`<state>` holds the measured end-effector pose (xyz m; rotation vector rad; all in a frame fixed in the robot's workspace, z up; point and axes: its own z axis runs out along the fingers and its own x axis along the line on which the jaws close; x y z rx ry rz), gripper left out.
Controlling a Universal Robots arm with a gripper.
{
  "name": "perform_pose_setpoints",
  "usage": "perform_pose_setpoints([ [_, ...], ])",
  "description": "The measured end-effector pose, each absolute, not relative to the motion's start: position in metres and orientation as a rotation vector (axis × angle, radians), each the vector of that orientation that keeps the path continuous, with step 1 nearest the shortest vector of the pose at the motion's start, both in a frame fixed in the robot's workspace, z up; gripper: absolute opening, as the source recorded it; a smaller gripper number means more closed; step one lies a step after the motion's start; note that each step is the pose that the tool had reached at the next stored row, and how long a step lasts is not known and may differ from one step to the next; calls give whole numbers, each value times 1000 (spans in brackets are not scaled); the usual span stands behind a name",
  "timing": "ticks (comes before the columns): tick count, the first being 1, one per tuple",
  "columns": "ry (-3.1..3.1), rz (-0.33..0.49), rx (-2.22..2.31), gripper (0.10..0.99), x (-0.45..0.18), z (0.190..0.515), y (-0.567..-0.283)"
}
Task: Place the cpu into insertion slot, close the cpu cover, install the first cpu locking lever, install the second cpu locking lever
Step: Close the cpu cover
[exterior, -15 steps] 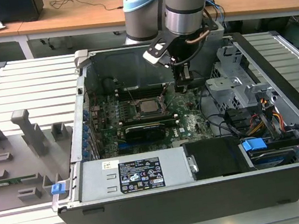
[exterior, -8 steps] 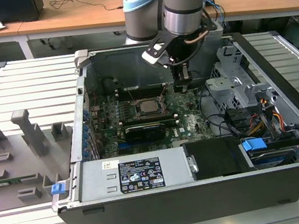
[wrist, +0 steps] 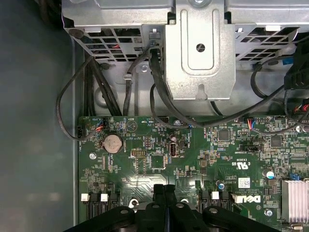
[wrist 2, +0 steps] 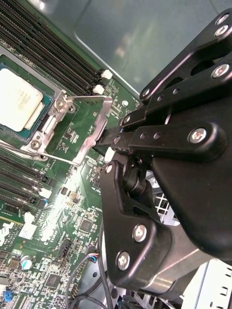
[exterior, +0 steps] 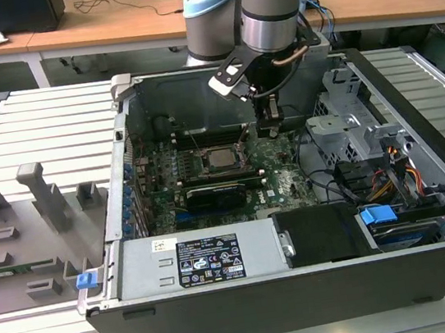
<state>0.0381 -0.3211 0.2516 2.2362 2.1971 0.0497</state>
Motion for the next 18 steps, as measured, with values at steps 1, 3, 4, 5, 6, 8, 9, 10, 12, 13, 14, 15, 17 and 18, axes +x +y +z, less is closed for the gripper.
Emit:
perform_pose_setpoints([
  [1,2197,50,2236,106,38,252,-321],
  [3,2197,50,2236,106,37,252,-321],
  [4,2197,50,2236,106,37,252,-321],
  [5,2197,50,2236,106,37,252,-321],
  [6,2197,50,2236,106,37,252,-321],
  [8,2197,50,2236,106,36,252,-321],
  [9,2197,50,2236,106,36,252,-321],
  [10,2197,50,2236,106,36,252,-321],
  [12,2197,50,2236,106,35,252,-321],
  [13,2197,50,2236,106,35,252,-321],
  [14,2197,50,2236,106,34,252,-321],
  [15,2197,50,2236,106,34,252,-321],
  [17,2197,50,2236,106,34,252,-321],
  [18,2197,50,2236,106,34,252,-321],
])
